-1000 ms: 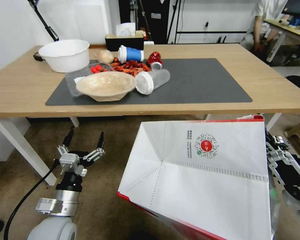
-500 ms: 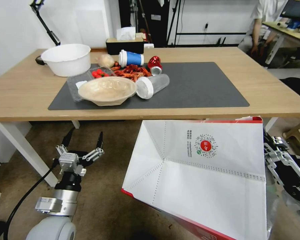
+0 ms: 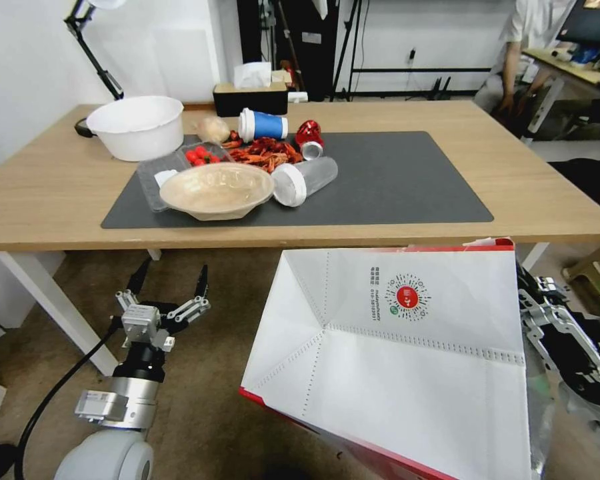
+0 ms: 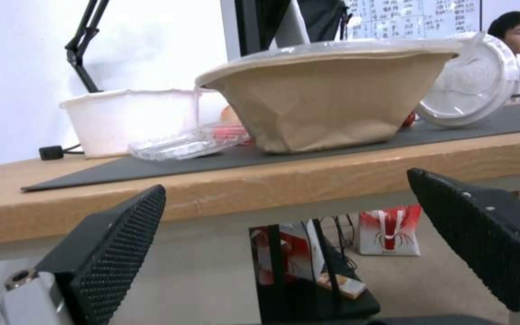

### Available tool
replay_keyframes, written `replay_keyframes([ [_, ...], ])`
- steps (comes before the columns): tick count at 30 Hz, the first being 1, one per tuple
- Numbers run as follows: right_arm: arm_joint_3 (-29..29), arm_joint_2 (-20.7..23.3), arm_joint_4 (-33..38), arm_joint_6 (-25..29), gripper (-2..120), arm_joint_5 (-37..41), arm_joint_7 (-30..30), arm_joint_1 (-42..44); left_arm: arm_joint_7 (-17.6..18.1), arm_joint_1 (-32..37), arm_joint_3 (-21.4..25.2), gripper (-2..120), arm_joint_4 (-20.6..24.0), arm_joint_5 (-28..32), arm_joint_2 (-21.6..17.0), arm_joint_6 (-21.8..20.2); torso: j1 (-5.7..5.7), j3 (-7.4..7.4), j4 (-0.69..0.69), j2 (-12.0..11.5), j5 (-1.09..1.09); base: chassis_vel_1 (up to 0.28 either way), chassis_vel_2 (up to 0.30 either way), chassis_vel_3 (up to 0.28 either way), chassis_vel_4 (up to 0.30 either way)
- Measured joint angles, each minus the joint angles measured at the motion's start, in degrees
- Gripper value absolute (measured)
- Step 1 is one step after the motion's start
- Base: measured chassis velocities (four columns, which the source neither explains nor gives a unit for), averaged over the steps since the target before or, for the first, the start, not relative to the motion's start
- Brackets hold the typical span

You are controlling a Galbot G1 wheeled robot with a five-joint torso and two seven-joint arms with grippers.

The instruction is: Pick up the food delivery bag from the floor and place it on the table.

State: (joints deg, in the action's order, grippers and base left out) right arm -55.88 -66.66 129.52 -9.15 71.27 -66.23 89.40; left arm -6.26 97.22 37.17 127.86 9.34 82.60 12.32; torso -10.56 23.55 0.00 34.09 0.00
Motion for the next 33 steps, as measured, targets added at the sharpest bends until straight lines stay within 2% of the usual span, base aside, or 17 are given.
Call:
replay_keyframes([
  [33, 0.30, -0.55, 0.85, -0.09, 0, -0.78, 0.33, 0.34, -0.37, -0.33, -0.40, 100, -0.05, -0.07, -0.23, -0.04, -3.46, 5.19, 0.00, 8.65, 0.00, 0.000, 0.000, 0.000, 0.000],
])
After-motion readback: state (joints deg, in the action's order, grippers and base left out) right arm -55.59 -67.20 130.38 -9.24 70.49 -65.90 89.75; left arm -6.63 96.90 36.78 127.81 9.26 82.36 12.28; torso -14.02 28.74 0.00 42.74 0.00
